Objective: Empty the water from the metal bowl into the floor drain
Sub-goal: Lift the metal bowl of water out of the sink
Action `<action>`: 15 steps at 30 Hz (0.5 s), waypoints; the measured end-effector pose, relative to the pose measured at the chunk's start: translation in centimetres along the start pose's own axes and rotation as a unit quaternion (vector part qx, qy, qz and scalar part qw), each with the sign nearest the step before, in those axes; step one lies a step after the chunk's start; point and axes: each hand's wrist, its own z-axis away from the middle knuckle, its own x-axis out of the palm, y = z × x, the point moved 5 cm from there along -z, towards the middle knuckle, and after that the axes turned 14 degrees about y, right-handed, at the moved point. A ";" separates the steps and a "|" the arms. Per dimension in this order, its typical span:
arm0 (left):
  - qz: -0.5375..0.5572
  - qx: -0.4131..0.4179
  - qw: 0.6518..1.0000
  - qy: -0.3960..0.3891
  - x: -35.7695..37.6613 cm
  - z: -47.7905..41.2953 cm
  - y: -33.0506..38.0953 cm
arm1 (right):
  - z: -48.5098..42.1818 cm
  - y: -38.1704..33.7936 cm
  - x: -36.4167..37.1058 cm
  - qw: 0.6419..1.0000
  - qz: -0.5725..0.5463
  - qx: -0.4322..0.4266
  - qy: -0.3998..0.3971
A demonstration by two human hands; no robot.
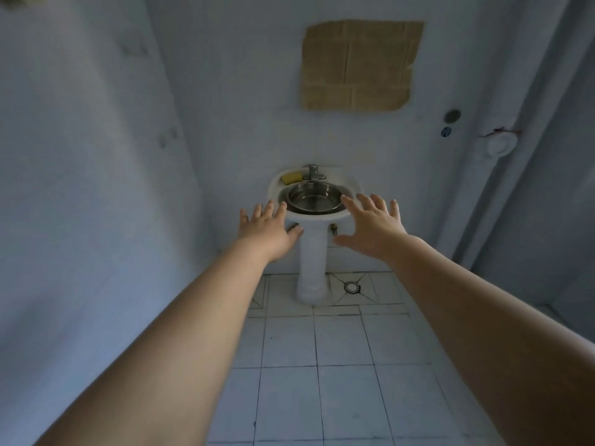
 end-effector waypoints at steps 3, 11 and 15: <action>0.000 -0.020 1.000 -0.015 2.4 -3.4 0.1 | -3.3 1.7 2.7 1.000 -0.004 -0.004 -0.015; -0.012 -0.017 1.000 -0.021 7.4 -12.2 -0.5 | -11.3 3.9 8.5 0.999 -0.014 -0.014 -0.032; -0.009 -0.013 0.999 -0.030 10.4 -18.6 -1.7 | -17.3 4.9 12.7 0.999 -0.016 -0.009 -0.037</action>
